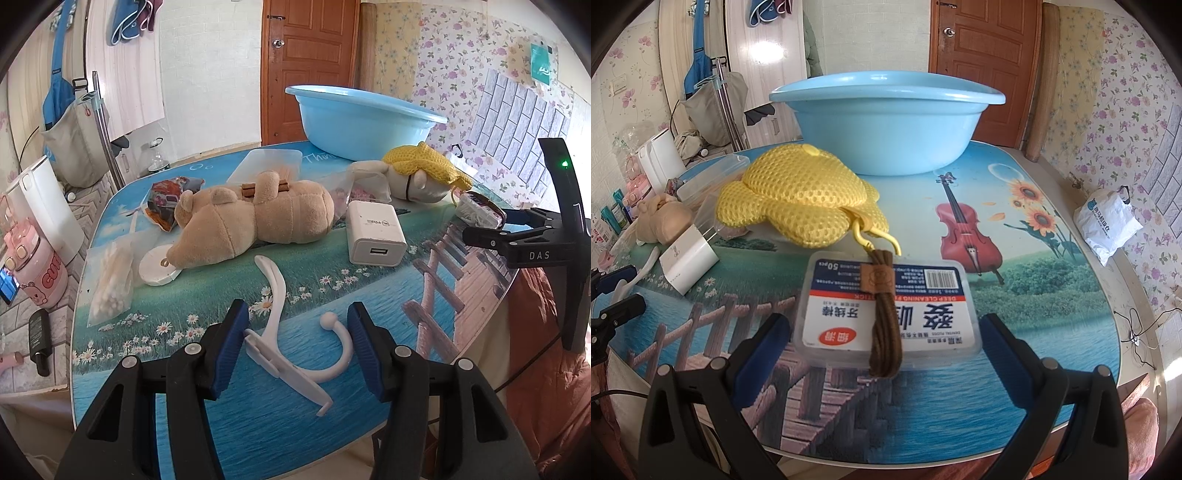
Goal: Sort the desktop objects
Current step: 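Lift the white hook with the left tool while the right tool lifts the toothpick box, then carry hook and toothpick box over the blue basin and open both tools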
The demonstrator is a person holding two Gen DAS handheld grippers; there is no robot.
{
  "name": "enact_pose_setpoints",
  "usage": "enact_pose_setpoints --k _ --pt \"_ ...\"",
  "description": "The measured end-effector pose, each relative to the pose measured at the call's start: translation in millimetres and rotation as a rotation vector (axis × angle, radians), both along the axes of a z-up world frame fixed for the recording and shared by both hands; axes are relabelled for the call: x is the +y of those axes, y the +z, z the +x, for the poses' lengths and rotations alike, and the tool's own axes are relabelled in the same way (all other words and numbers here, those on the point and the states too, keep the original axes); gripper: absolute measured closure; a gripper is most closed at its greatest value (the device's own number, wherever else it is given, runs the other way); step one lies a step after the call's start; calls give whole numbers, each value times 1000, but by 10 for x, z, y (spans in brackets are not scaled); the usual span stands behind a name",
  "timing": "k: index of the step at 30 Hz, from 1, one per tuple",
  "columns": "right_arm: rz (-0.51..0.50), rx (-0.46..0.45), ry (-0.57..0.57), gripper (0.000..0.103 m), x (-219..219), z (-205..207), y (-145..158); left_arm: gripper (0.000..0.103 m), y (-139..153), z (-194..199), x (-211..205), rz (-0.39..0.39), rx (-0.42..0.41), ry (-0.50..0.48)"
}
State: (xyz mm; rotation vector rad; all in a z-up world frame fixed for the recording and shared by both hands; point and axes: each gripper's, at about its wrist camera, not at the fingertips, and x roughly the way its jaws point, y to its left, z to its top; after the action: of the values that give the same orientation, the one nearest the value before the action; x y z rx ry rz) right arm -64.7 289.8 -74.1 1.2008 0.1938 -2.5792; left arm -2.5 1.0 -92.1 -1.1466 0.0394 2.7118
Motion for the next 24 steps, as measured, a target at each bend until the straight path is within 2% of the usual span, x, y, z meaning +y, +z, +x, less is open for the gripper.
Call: enact_pose_setpoints --k 8,17,18,19,24 --pt "-2 4 -2 0 10 3 -2 48 4 7 4 -2 -2 -1" --pt "8 -16 -55 0 -113 -45 13 48 15 1 -23 17 -9 3" --pt "8 -17 -50 4 -115 -44 25 48 18 2 -27 22 -10 4" --pt "2 -4 -37 20 -108 -30 59 48 20 4 -36 27 -12 7" --pt "12 -26 12 21 -108 41 126 48 96 17 -91 40 -4 18"
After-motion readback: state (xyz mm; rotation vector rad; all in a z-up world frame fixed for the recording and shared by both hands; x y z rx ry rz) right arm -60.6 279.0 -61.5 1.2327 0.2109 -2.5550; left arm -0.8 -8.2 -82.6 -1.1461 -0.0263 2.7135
